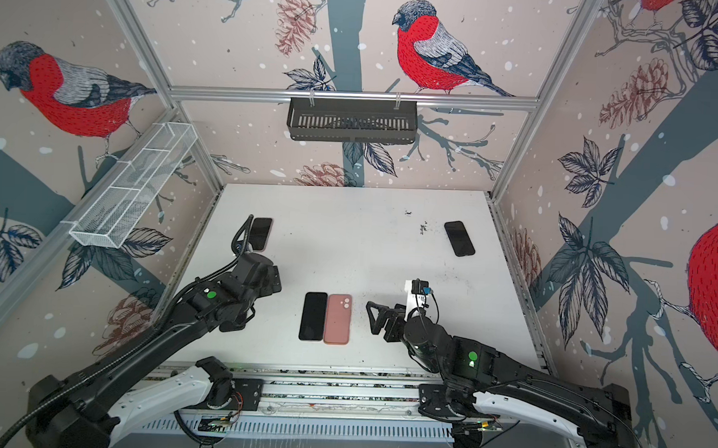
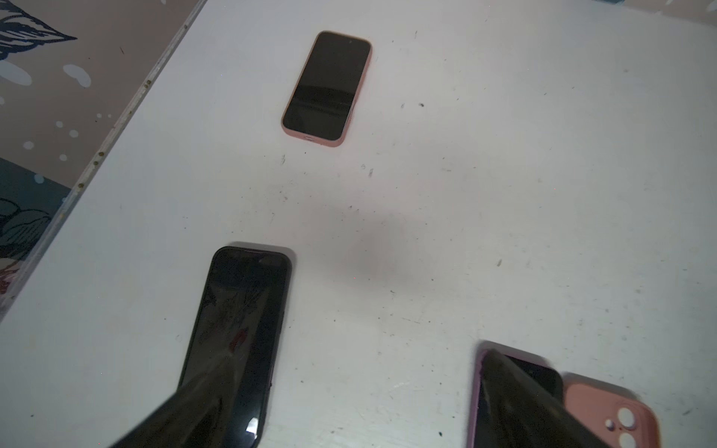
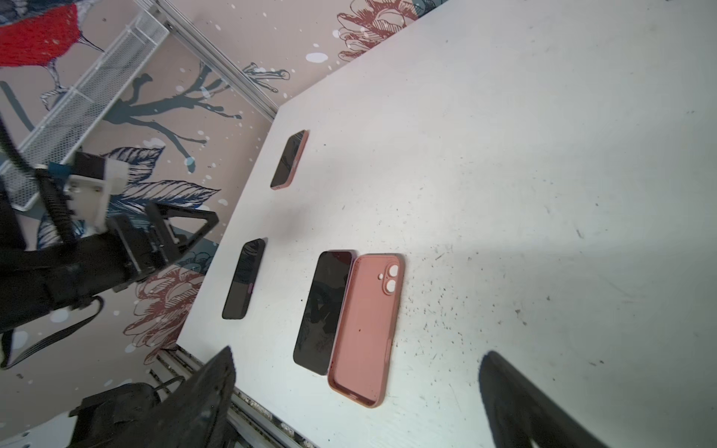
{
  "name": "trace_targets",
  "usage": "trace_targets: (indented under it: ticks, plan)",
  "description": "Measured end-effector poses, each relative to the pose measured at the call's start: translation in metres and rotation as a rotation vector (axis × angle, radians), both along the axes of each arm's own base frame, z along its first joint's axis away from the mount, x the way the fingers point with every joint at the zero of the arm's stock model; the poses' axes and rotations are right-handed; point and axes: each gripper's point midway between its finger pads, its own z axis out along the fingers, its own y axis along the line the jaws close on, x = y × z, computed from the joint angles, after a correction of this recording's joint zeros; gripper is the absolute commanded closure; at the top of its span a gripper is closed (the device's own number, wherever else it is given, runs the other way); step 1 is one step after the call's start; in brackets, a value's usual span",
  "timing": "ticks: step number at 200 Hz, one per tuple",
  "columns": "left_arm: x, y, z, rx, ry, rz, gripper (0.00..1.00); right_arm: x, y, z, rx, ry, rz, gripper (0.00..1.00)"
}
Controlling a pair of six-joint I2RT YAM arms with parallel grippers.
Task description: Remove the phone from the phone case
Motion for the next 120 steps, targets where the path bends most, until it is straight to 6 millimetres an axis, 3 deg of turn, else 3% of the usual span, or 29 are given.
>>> trace_targets:
  ticks: [79,120]
  plan:
    - [0.028,0.044,-0.069,0.015,0.297,0.020,0.03,0.003,0.013,-0.014,-0.113,-0.018,0.052,0.01]
    - [0.029,0.065,-0.082,-0.021,0.344,0.073,0.03,0.006,0.014,-0.010,-0.075,-0.027,0.054,0.01]
